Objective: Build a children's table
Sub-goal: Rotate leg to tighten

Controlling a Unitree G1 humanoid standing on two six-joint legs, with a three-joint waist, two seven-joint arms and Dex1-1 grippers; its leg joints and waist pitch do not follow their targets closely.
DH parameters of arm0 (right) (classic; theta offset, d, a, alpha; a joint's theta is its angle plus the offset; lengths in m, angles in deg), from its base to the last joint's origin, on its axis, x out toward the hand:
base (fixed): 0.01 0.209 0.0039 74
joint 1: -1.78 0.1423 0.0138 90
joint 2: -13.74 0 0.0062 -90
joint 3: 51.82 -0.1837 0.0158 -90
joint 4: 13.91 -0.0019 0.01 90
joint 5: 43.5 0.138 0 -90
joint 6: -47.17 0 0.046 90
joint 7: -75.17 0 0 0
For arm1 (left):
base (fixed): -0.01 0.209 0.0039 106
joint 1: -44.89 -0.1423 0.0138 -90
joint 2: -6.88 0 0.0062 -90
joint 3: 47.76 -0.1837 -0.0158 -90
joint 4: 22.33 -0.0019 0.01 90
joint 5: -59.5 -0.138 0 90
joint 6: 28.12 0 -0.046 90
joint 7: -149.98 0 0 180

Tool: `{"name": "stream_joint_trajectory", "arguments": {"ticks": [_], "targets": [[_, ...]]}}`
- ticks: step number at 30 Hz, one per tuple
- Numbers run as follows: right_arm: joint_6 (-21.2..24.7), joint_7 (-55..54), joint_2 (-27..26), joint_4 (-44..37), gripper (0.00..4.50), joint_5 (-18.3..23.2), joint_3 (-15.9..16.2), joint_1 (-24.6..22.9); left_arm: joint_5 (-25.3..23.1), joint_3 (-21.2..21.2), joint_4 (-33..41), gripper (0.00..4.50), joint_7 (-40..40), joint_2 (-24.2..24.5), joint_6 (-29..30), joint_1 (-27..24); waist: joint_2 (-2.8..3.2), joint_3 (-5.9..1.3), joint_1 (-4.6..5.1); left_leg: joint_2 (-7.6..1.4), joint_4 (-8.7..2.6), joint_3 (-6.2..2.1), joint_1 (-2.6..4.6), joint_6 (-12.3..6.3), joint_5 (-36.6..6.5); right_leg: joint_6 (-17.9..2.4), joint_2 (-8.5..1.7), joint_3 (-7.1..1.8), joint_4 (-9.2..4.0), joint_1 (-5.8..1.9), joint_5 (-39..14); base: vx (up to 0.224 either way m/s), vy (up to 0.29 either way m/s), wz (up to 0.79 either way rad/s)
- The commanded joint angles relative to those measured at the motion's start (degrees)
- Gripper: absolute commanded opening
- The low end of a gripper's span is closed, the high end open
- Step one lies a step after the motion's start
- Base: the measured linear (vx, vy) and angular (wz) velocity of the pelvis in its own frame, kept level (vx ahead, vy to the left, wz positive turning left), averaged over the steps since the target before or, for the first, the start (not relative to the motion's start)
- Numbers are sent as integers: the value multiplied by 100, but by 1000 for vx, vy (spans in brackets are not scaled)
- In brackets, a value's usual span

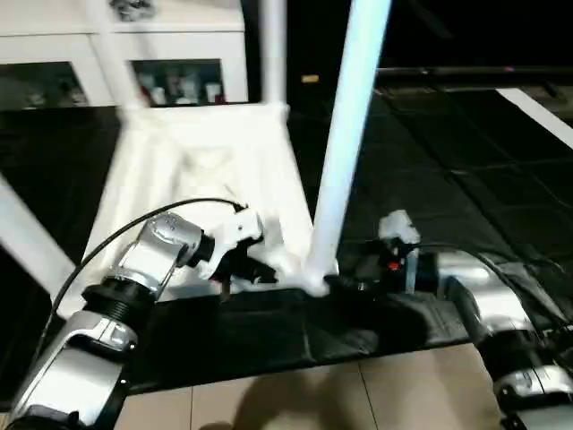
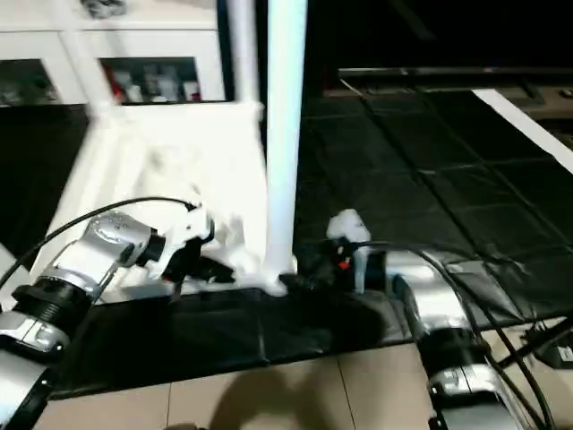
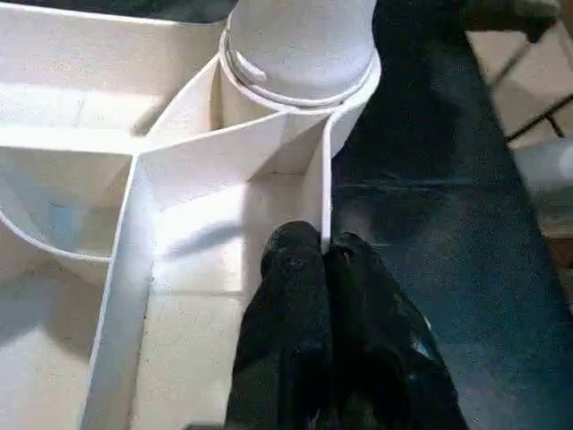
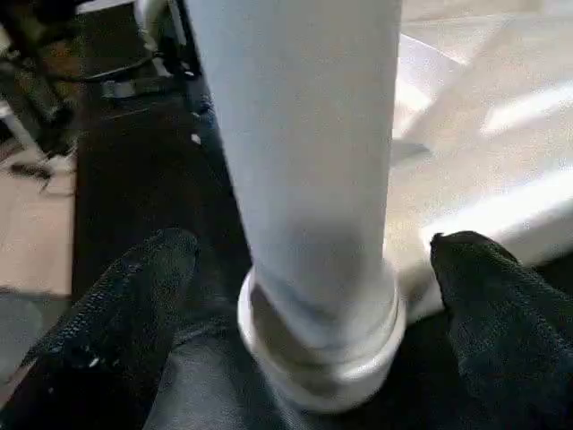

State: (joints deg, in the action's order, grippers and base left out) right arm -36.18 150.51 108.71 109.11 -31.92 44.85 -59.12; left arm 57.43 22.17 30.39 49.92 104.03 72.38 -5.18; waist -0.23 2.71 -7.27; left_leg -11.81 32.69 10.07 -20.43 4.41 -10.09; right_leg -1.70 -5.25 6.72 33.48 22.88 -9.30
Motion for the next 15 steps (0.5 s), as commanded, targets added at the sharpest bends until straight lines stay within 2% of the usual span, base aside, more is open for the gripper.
{"name": "stream_joint_trajectory", "arguments": {"ticks": [1,5,10,11,15], "targets": [[-77,193,85,22,447,-14,58,107,-123,-225,-10,0,150,-81,-119,49,-8,-362,25,-218,-343,4,87,-314,-1170,-1195,-374,-341,-349,-286,-1388,0,0,0],[-138,268,93,111,447,-43,108,187,-211,-152,-268,0,-237,-160,-340,189,-43,-376,-14,-196,-324,13,62,-322,-1074,-1124,-379,-351,-345,-300,-1427,0,0,0],[-212,445,124,116,447,-37,170,189,-108,-114,-263,0,-91,-196,-280,231,-61,-357,-36,-190,-321,7,45,-300,-1157,-1008,-384,-356,-358,-292,-1737,0,0,0],[-216,453,128,119,450,-36,173,188,-102,-111,-264,27,-91,-201,-287,232,-62,-359,-42,-187,-319,3,41,-290,-1165,-949,-392,-358,-371,-292,-1866,0,0,0],[-246,496,154,133,450,-29,190,181,-154,-71,-381,27,-249,-229,-460,244,-59,-373,-38,-189,-311,0,31,-310,-1056,-958,-376,-356,-348,-291,-1701,0,0,0]]}}
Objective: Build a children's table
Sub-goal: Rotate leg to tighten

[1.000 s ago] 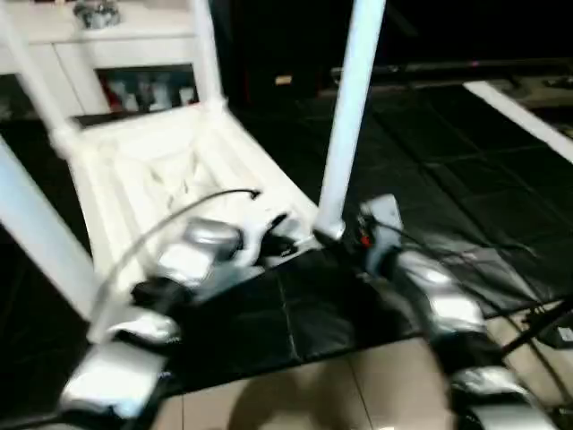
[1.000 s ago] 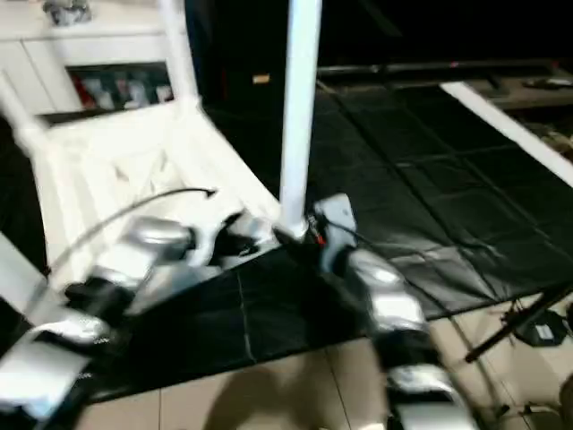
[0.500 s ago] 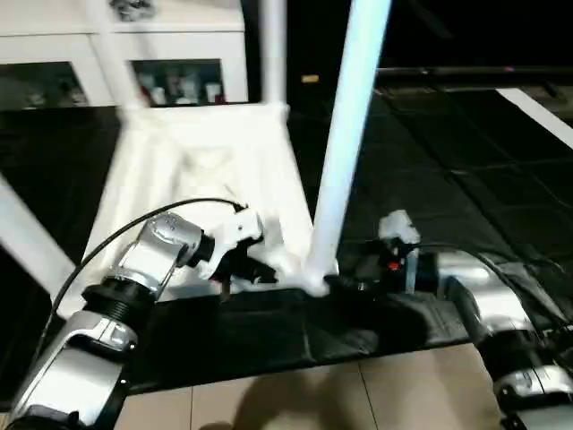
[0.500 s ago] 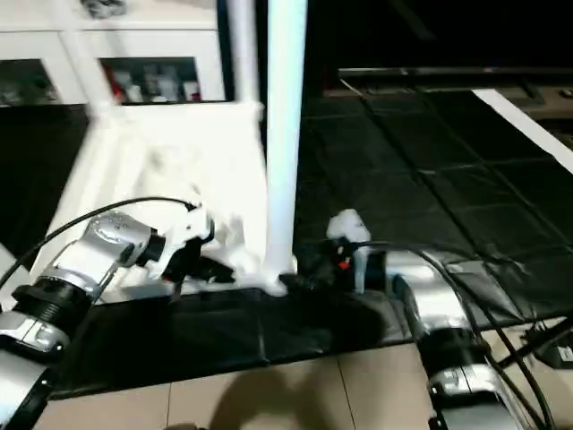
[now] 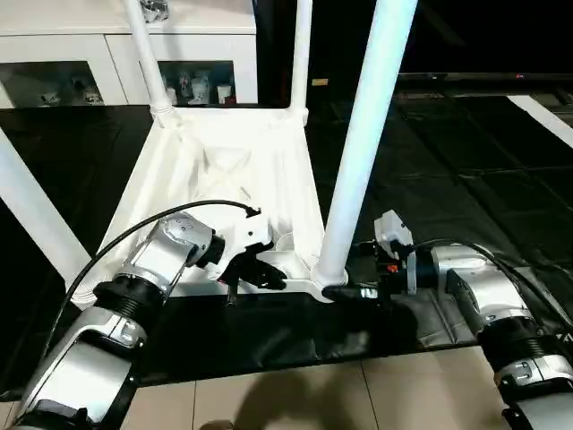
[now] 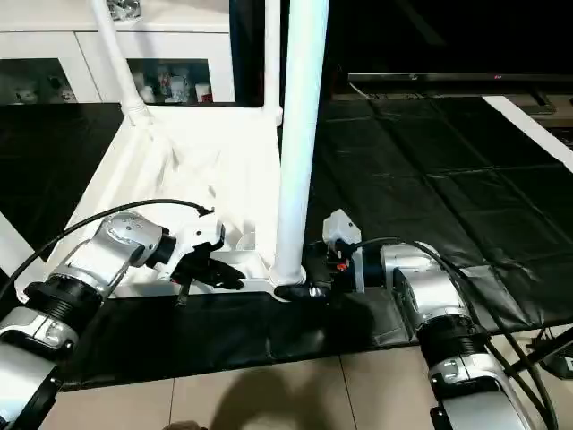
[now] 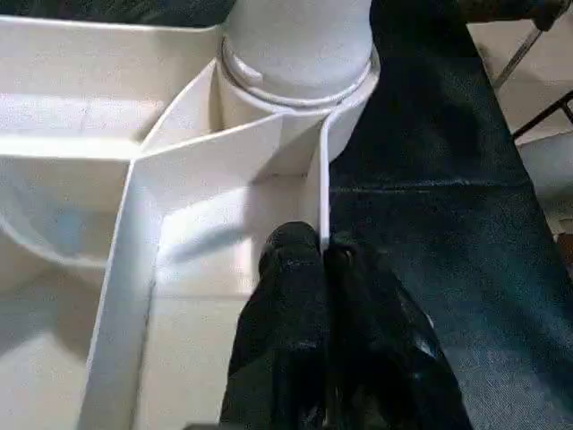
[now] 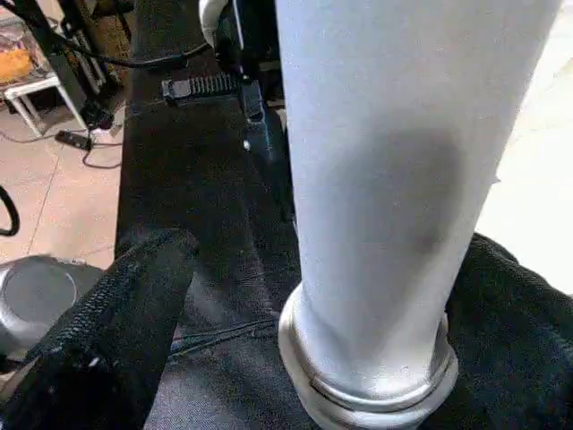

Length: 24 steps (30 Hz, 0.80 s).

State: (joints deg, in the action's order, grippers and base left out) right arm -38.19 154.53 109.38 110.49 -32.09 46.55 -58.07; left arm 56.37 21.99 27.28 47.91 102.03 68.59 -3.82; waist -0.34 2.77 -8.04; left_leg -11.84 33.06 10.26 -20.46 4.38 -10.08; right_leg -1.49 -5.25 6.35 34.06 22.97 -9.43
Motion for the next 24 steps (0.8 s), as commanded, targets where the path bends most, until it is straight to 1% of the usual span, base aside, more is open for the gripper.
{"name": "stream_joint_trajectory", "arguments": {"ticks": [1,2,4,10,11,12,13,15,18,21,24], "targets": [[-50,101,89,-3,450,-11,22,74,-41,-42,-97,27,-46,-38,-89,111,-52,-393,40,-187,-343,-20,30,-325,-1001,-1015,-371,-318,-385,-307,-1547,0,0,0],[-59,107,92,0,450,-13,23,70,7,4,-136,27,-47,-63,-71,116,-53,-393,39,-183,-337,-14,27,-342,-971,-1049,-367,-317,-375,-305,-1453,0,0,0],[-68,112,96,-2,450,-15,24,63,45,35,-164,27,-44,-82,-60,120,-54,-387,34,-176,-332,-9,26,-363,-985,-1072,-369,-316,-381,-306,-1465,0,0,0],[-138,134,99,35,450,-34,34,62,45,62,-341,27,-74,-126,-236,153,-45,-386,31,-181,-336,-16,30,-353,-1027,-1046,-369,-312,-392,-303,-1553,0,0,0],[-144,135,100,39,450,-33,38,64,41,73,-358,27,-103,-134,-268,158,-53,-389,29,-178,-331,-13,26,-356,-1016,-1045,-371,-313,-391,-307,-1531,0,0,0],[-154,141,102,44,450,-36,45,66,49,68,-375,16,-56,-133,-254,165,-53,-391,26,-180,-332,-14,25,-358,-999,-1051,-372,-314,-384,-308,-1509,0,0,0],[-160,145,105,49,450,-38,50,66,52,65,-386,16,-28,-133,-244,168,-65,-389,28,-181,-332,-13,22,-362,-994,-1050,-373,-313,-385,-310,-1513,0,0,0],[-166,151,106,57,450,-42,58,68,54,74,-420,16,-31,-137,-246,178,-59,-388,26,-182,-333,-14,25,-365,-1001,-1051,-373,-312,-383,-307,-1533,0,0,0],[-178,175,100,112,450,-72,97,97,31,71,-538,16,-55,-134,-360,210,-69,-385,25,-177,-330,-15,20,-373,-995,-1031,-372,-309,-388,-308,-1577,0,0,0],[-223,164,68,259,450,-117,118,178,-21,-13,-515,16,119,-70,-557,180,-61,-378,29,-183,-336,-19,25,-336,-1091,-993,-381,-308,-407,-299,-1743,0,0,0],[-315,207,36,478,450,-128,113,295,6,-89,-435,16,432,-11,-762,120,-60,-389,29,-188,-335,-19,25,-333,-1051,-1001,-384,-312,-393,-302,-1684,0,0,0]]}}
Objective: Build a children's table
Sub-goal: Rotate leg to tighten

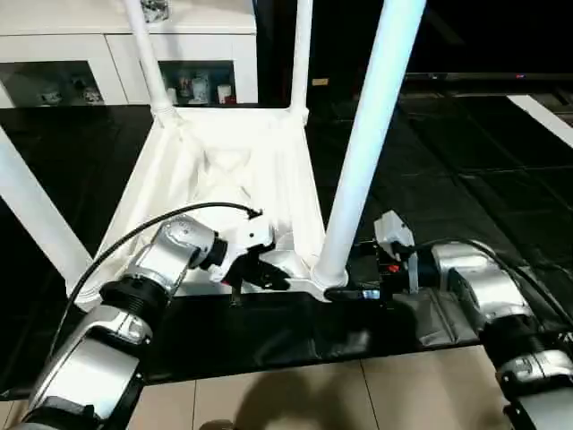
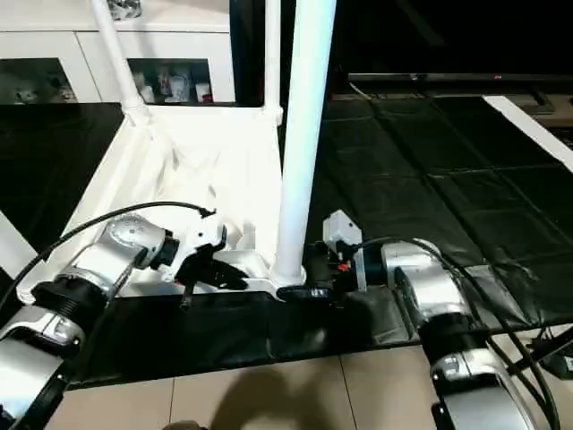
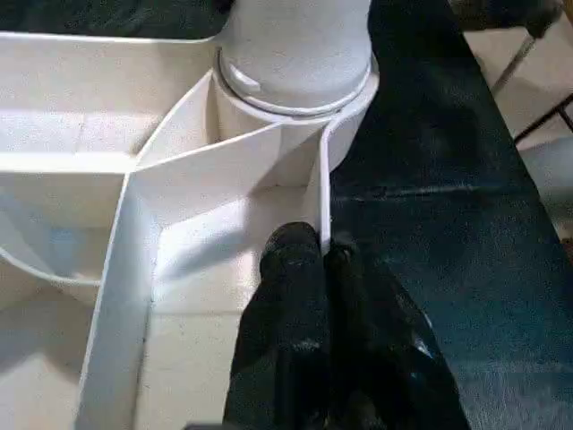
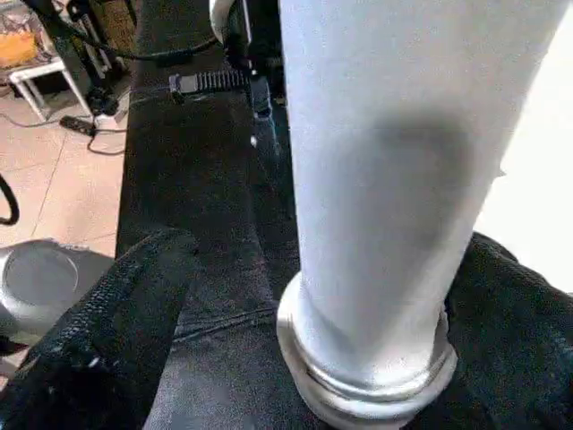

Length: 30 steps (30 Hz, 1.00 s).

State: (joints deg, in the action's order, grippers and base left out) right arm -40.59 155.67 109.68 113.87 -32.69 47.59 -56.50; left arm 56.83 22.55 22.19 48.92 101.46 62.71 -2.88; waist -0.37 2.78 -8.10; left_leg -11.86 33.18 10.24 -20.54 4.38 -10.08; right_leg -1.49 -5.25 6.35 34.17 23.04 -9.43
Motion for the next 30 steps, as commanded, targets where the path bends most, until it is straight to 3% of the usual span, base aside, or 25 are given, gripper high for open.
{"name": "stream_joint_trajectory", "arguments": {"ticks": [1,5,9,19,27,29,30], "targets": [[-54,178,-2,262,432,-57,18,216,-15,-207,195,11,534,80,-255,-42,-65,-399,37,-185,-340,-16,34,-345,-999,-1048,-380,-314,-382,-307,-1559,0,0,0],[-16,276,-6,329,408,-40,31,292,23,-267,366,0,707,106,-219,-122,-48,-415,32,-203,-322,-6,32,-434,-790,-1264,-366,-319,-309,-304,-1038,0,0,0],[-6,402,-35,508,369,-31,60,465,-17,-356,441,0,836,149,-290,-164,-51,-411,25,-211,-320,-4,47,-440,-835,-1343,-371,-319,-303,-289,-1014,0,0,0],[62,756,-156,584,284,80,109,538,-52,-351,387,0,831,154,-376,-153,-51,-396,25,-210,-324,-23,25,-348,-1020,-1215,-390,-324,-331,-298,-1387,0,0,0],[159,924,-195,598,226,140,101,486,-68,-369,397,0,787,165,-272,-163,-35,-408,23,-205,-315,-23,26,-351,-945,-1287,-376,-321,-306,-301,-1168,0,0,0],[241,962,-201,435,210,192,111,341,-101,-313,314,0,550,110,-43,-135,59,-406,19,-204,-323,-34,37,-294,-1075,-1298,-377,-321,-323,-302,-1222,0,0,0],[261,959,-206,394,207,207,109,304,-98,-291,291,0,491,90,15,-126,31,-402,25,-205,-324,-21,42,-291,-1089,-1288,-369,-326,-340,-304,-1203,0,0,0]]}}
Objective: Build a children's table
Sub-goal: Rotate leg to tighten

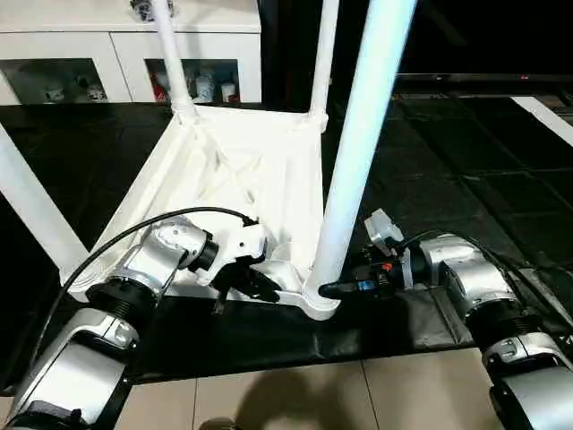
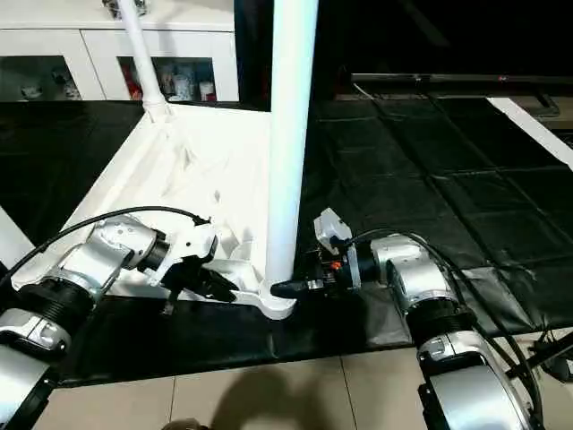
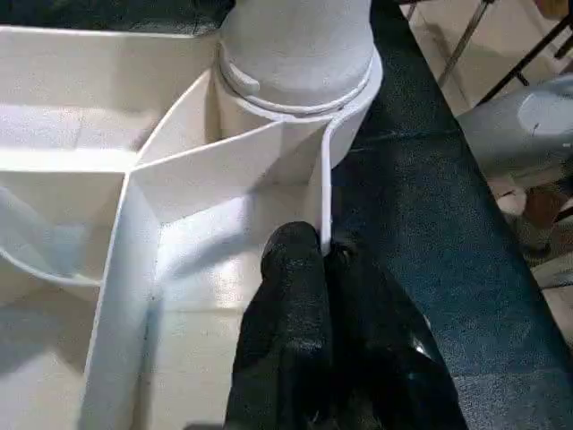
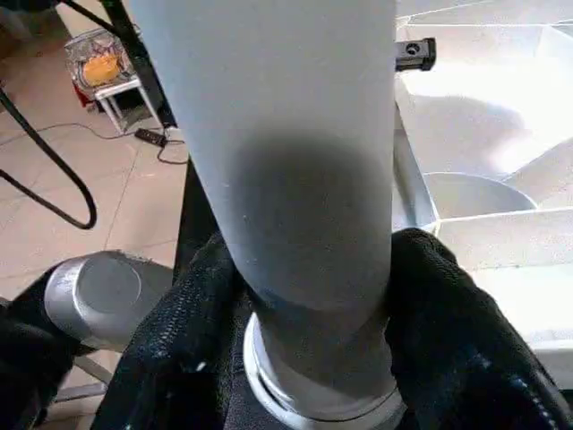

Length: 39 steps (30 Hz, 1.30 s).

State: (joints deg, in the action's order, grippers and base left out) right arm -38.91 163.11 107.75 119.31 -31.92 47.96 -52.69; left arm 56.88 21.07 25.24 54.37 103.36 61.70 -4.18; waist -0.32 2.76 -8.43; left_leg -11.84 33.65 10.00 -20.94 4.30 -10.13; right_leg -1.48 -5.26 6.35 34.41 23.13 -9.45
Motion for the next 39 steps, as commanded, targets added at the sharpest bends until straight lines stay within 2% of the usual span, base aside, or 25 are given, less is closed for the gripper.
{"name": "stream_joint_trajectory", "arguments": {"ticks": [1,4,6,7,8,10,11,12,13,15,17,18,20,21,24,25,26,28,29,30,32,33,35,37,39], "targets": [[166,172,-37,-299,207,188,54,-205,-75,-61,-74,0,-240,-173,307,30,41,-405,45,-210,-373,-2,98,-272,-1102,-1311,-362,-328,-361,-314,-1142,0,0,0],[244,-314,-205,-539,203,241,-63,-450,-7,137,-142,0,-755,-368,557,76,48,-399,36,-213,-381,-8,95,-242,-1219,-1326,-370,-327,-367,-314,-1215,0,0,0],[343,-1188,-476,-622,202,111,-167,-605,36,349,-235,0,-1403,-604,843,158,47,-371,35,-211,-394,-3,114,-188,-1352,-1259,-365,-328,-404,-293,-1430,0,0,0],[409,-1738,-641,-622,201,-14,-206,-656,79,461,-269,0,-1708,-732,1011,199,19,-333,93,-174,-428,-34,106,-45,-1671,-1034,-384,-306,-461,-319,-2188,0,0,0],[369,-2257,-809,-606,200,-143,-243,-702,147,579,-275,0,-1975,-862,1188,228,33,-299,141,-155,-440,-56,141,49,-1904,-814,-402,-291,-535,-289,-2797,0,0,0],[482,-3370,-1220,-506,199,-342,-360,-741,268,786,-222,0,-2502,-1164,1496,247,21,-270,271,-125,-441,-90,177,177,-2177,-551,-408,-245,-629,-260,-3471,0,0,0],[517,-3603,-1310,-481,198,-378,-388,-745,292,827,-206,0,-2613,-1230,1555,248,14,-270,365,-100,-433,-123,159,187,-2276,-377,-413,-184,-692,-283,-3774,-50,16,-14],[517,-3603,-1310,-481,197,-378,-388,-745,292,827,-206,0,-2613,-1230,1555,248,23,-275,403,-93,-432,-136,154,157,-2311,-307,-415,-156,-723,-294,-3846,-63,30,-21],[596,-4045,-1492,-394,196,-422,-450,-705,301,880,-184,0,-2843,-1351,1647,240,73,-279,447,-94,-443,-154,121,102,-2319,-232,-413,-125,-755,-324,-3823,0,0,0],[693,-5069,-1907,-140,195,-513,-604,-502,363,1056,-160,0,-3431,-1688,1821,234,95,-288,544,-113,-462,-169,164,87,-2435,-357,-395,-101,-760,-291,-3488,0,0,0],[819,-5719,-2205,-34,195,-528,-722,-343,336,1160,-167,0,-3917,-1933,1871,246,35,-274,640,-63,-424,-148,185,16,-2497,-367,-370,-72,-804,-252,-3563,0,0,0],[832,-5781,-2257,-36,195,-529,-725,-321,316,1163,-177,0,-3992,-1977,1869,254,58,-282,639,-57,-413,-145,209,-11,-2483,-374,-381,-83,-806,-236,-3567,0,0,0],[859,-5897,-2387,-56,195,-545,-708,-270,265,1168,-205,0,-4178,-2091,1857,278,63,-275,677,-54,-432,-143,171,-100,-2502,-305,-363,-86,-814,-252,-3577,0,0,0],[832,-5919,-2431,-61,195,-559,-688,-242,227,1138,-225,0,-4197,-2115,1829,307,36,-279,679,-58,-436,-136,172,-115,-2483,-291,-361,-96,-818,-246,-3554,0,0,0],[797,-5981,-2474,-94,265,-608,-676,-238,181,1125,-207,0,-4230,-2130,1843,322,66,-290,661,-77,-465,-128,166,-160,-2386,-369,-367,-141,-786,-246,-3314,0,0,0],[774,-6036,-2486,-197,267,-607,-705,-247,121,1087,-150,0,-4159,-2038,1894,353,15,-296,668,-84,-469,-114,155,-179,-2311,-408,-364,-164,-773,-243,-3204,0,0,0],[767,-6067,-2484,-221,275,-623,-719,-244,106,1088,-121,0,-4152,-2006,1923,361,45,-311,646,-91,-476,-115,147,-189,-2200,-478,-375,-185,-734,-259,-3052,0,0,0],[765,-6049,-2448,-273,310,-619,-740,-253,77,1055,-91,0,-4058,-1922,1887,369,47,-312,641,-102,-484,-109,127,-200,-2100,-541,-377,-203,-715,-266,-2892,0,0,0],[765,-6049,-2448,-273,310,-619,-740,-253,77,1055,-91,0,-4058,-1922,1887,369,33,-309,631,-101,-487,-93,122,-227,-2007,-598,-378,-219,-701,-272,-2797,0,0,0],[813,-5907,-2300,-496,322,-566,-745,-292,72,1029,0,0,-3875,-1752,1838,398,-72,-307,644,-97,-483,-75,116,-265,-1934,-585,-372,-223,-698,-273,-2845,0,0,0],[852,-5597,-2086,-799,333,-537,-651,-388,128,1060,117,0,-3702,-1595,1864,396,-29,-328,607,-112,-484,-78,106,-259,-1774,-562,-402,-259,-678,-284,-2791,0,0,0],[857,-5554,-2051,-848,347,-535,-630,-405,139,1068,138,0,-3688,-1577,1884,393,-30,-337,603,-118,-487,-82,81,-265,-1643,-593,-397,-265,-650,-312,-2597,0,0,0],[969,-5291,-1874,-1104,361,-488,-544,-502,179,1066,244,0,-3509,-1461,1811,344,-52,-389,567,-142,-448,-47,64,-359,-1138,-856,-367,-298,-515,-329,-1597,0,0,0],[1150,-4863,-1587,-1529,380,-328,-486,-668,242,1083,405,0,-3231,-1261,1821,239,-47,-402,539,-129,-423,-32,37,-480,-858,-1046,-362,-298,-459,-367,-1146,0,0,0],[1271,-4446,-1301,-1877,406,-215,-430,-822,274,1022,606,0,-2886,-1061,1726,86,0,-404,514,-138,-408,-15,28,-610,-683,-1184,-356,-311,-429,-357,-806,0,0,0]]}}
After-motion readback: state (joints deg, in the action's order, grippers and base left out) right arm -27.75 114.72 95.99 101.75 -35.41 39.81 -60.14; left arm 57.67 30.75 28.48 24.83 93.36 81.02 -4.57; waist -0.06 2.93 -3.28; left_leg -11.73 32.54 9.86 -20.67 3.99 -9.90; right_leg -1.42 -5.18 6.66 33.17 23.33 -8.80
